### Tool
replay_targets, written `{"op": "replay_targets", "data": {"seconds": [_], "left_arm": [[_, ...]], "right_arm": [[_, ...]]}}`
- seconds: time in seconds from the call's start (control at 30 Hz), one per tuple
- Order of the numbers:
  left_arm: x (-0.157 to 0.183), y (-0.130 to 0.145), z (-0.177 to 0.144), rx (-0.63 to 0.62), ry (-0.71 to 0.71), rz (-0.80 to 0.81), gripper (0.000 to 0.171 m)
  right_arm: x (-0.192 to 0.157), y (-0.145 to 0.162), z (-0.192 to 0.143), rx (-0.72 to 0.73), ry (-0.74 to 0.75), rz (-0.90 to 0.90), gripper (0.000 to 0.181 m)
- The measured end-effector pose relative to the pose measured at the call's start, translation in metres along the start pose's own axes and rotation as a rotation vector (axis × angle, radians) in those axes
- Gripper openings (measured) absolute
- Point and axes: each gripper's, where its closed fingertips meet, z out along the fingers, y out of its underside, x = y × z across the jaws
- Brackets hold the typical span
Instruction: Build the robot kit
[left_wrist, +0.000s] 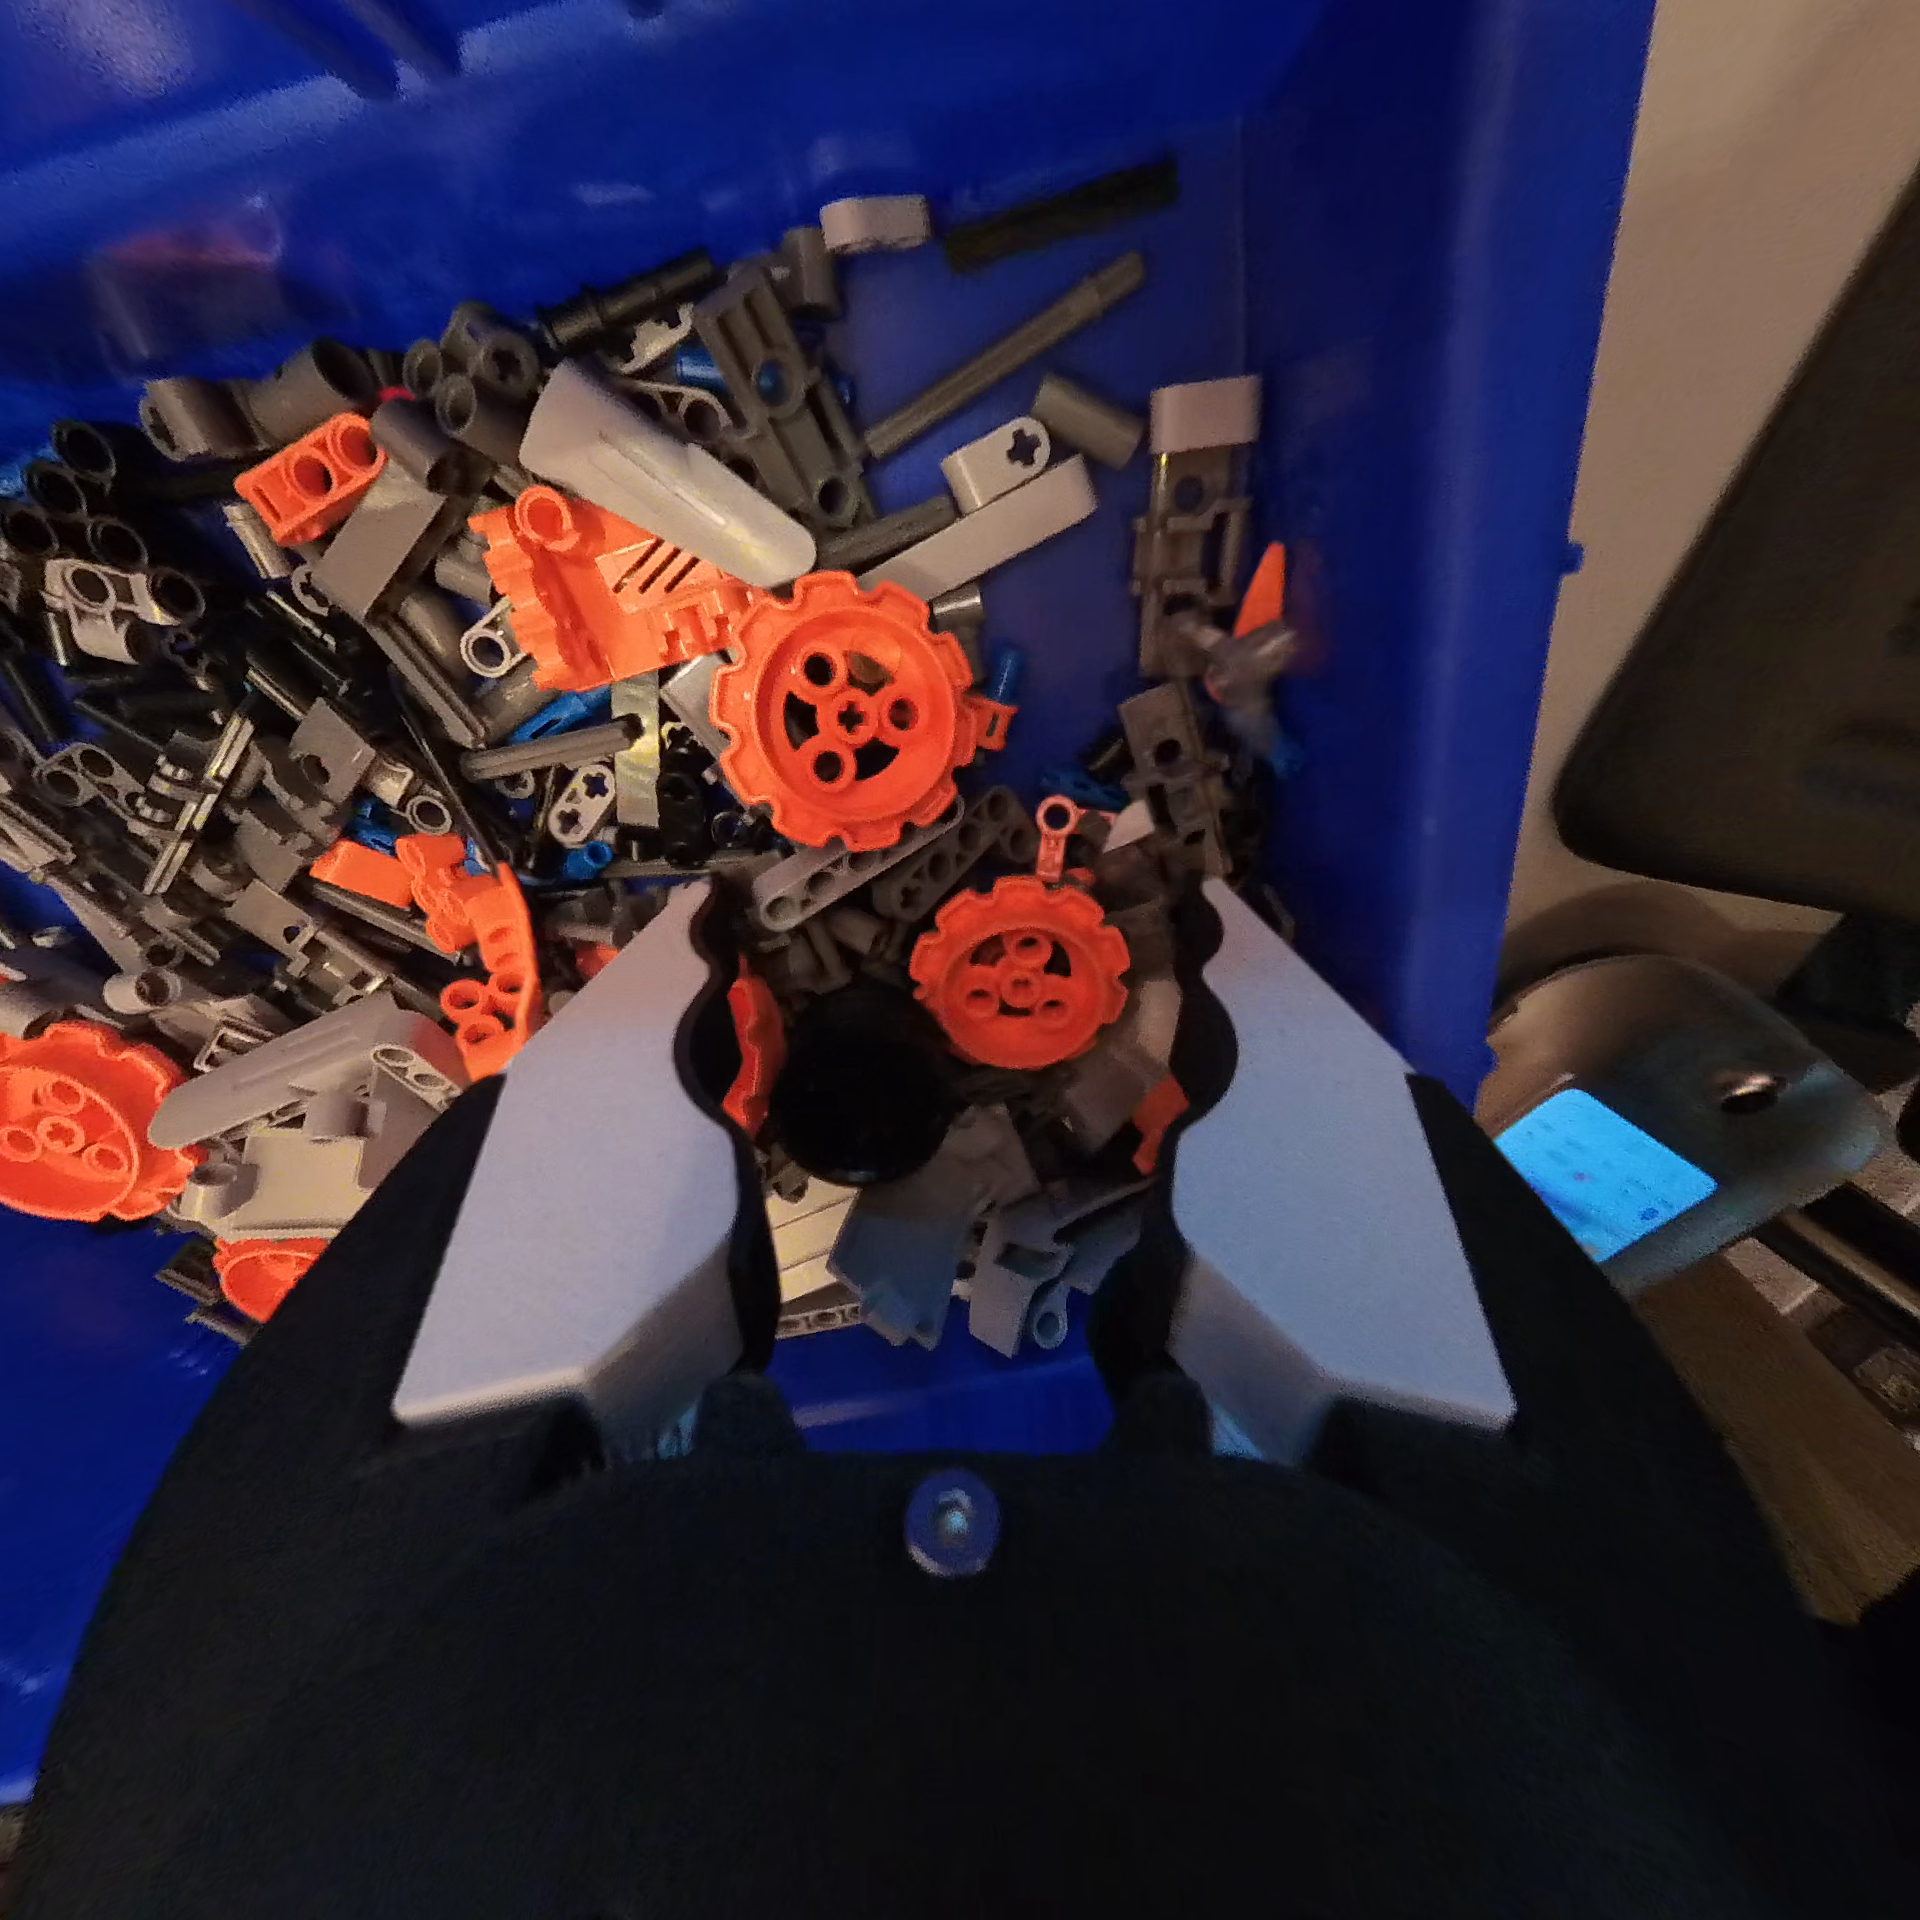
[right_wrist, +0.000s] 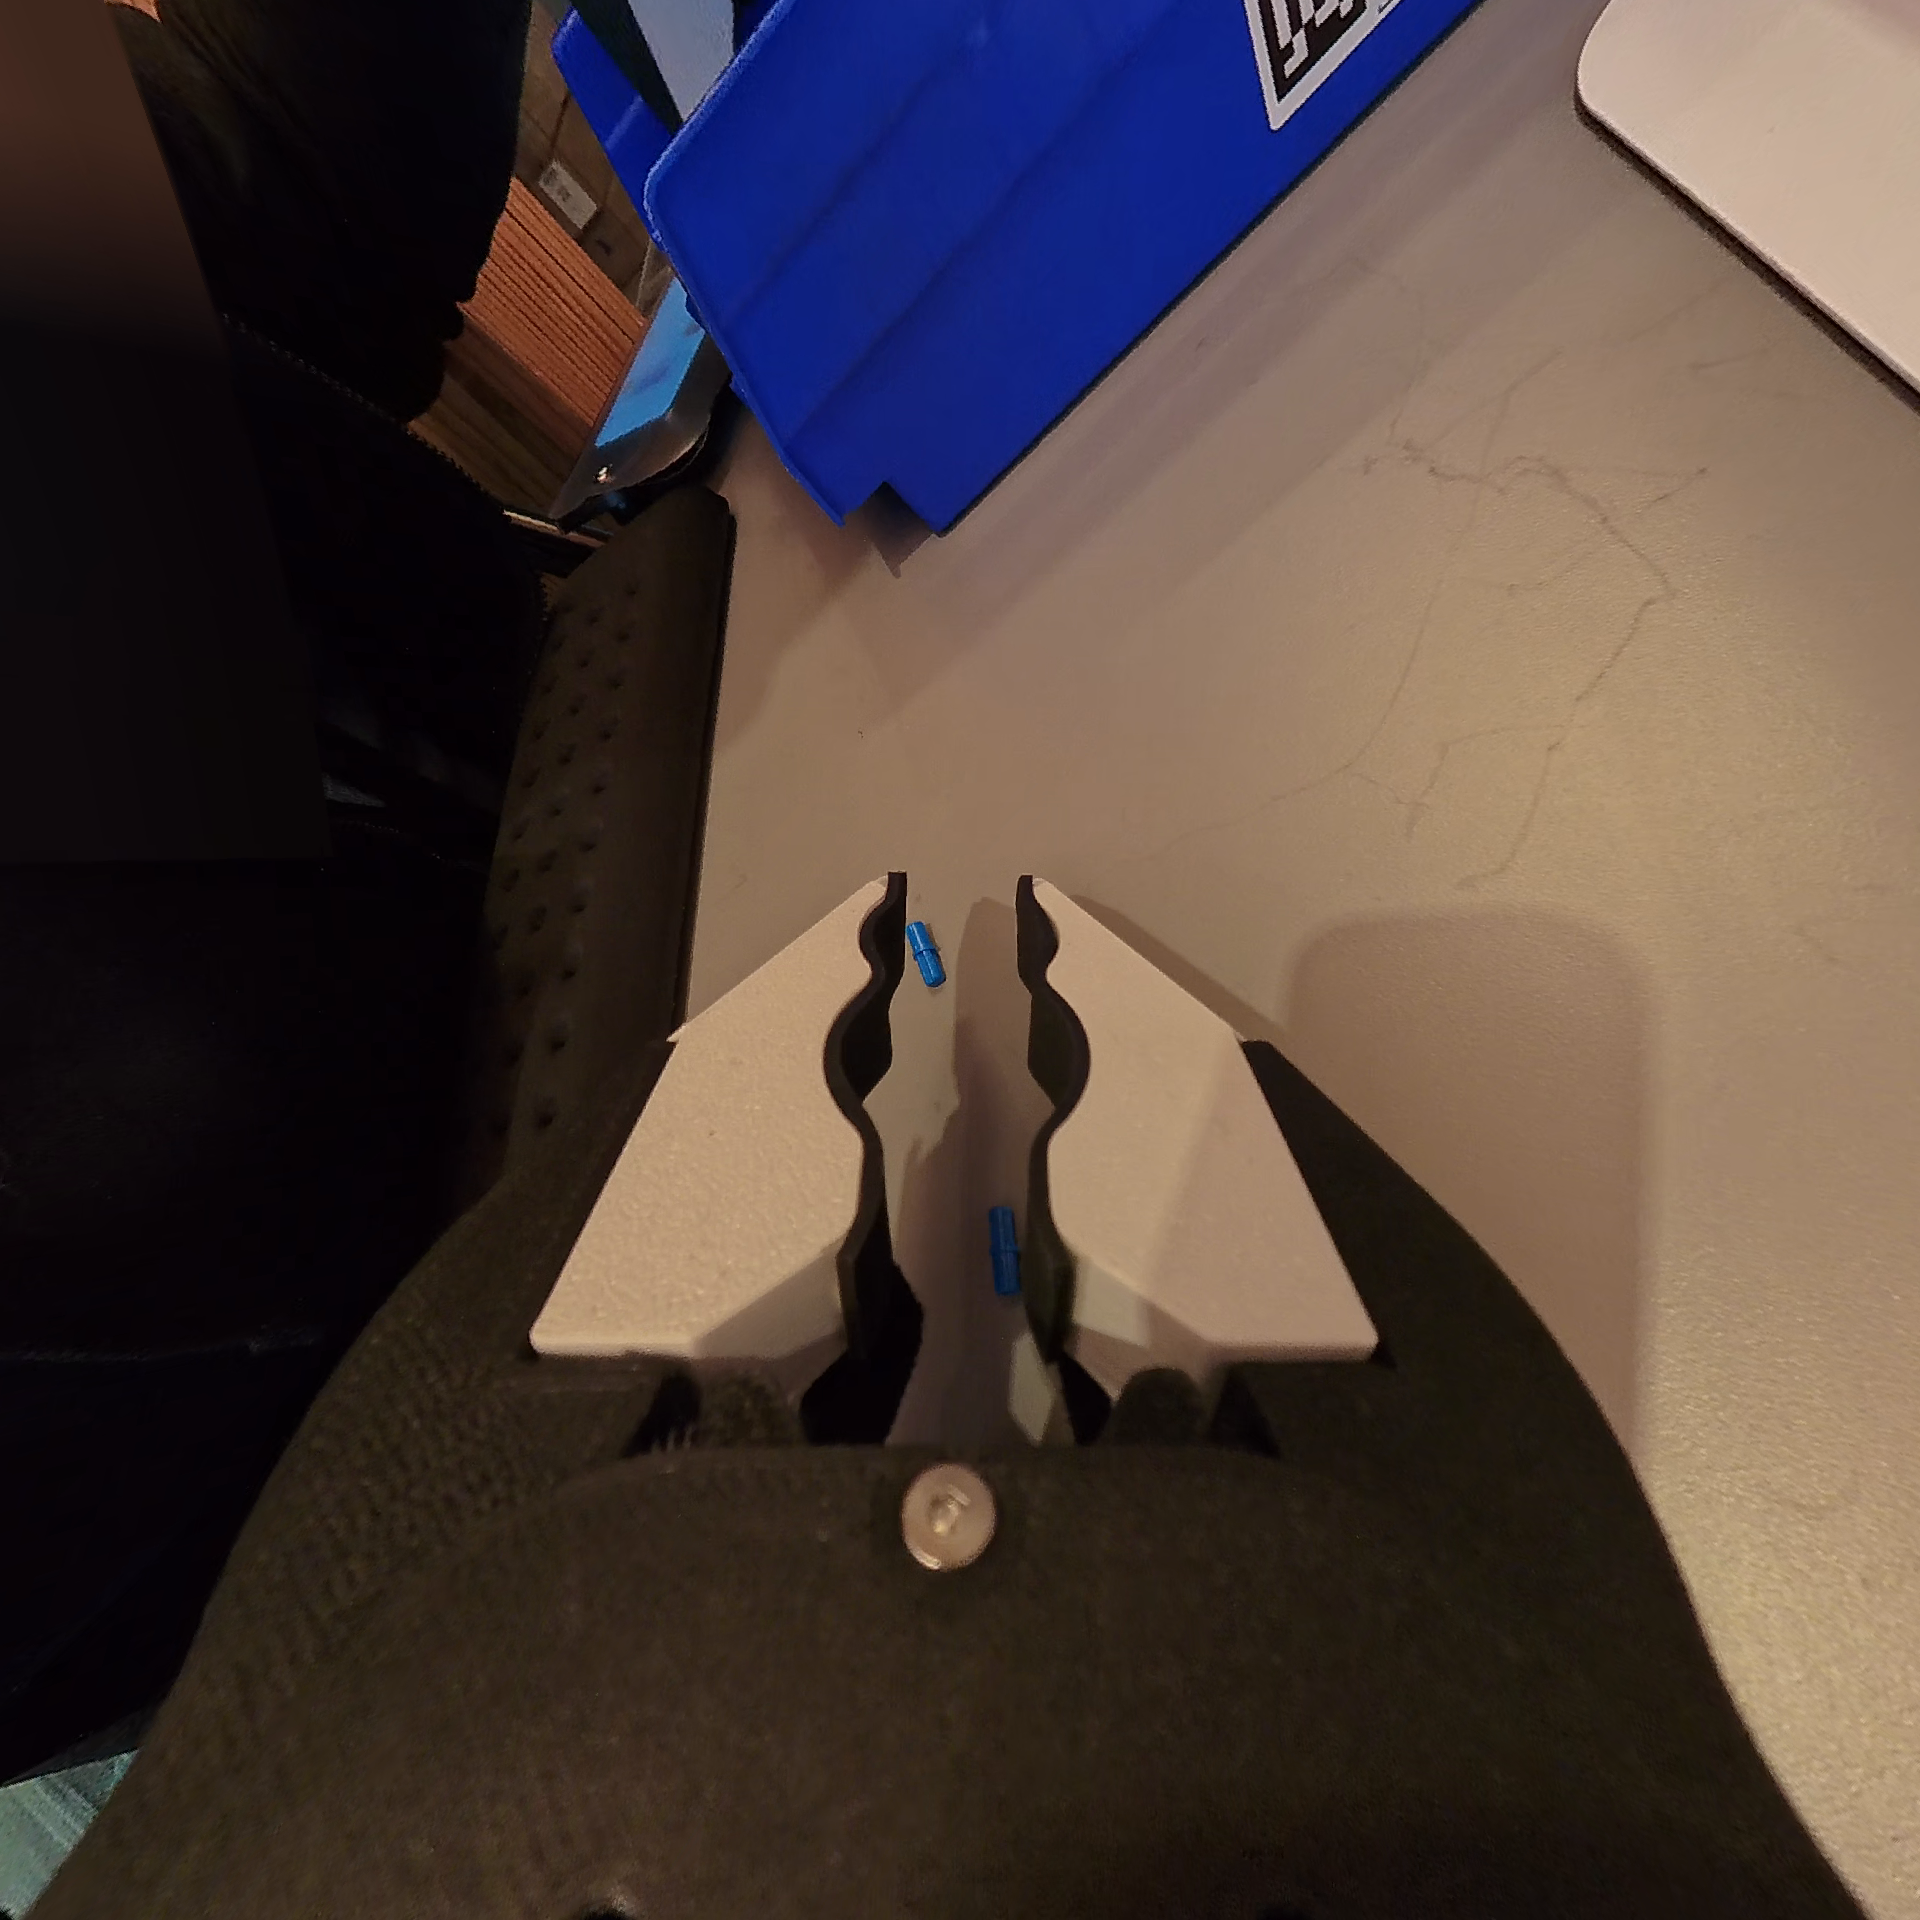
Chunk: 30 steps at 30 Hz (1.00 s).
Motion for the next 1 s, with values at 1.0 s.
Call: {"op": "replay_targets", "data": {"seconds": [1.0], "left_arm": [[-0.029, -0.005, -0.038, 0.136, -0.106, -0.113, 0.054]], "right_arm": [[0.0, 0.0, 0.0, 0.003, -0.002, 0.003, 0.019]]}}
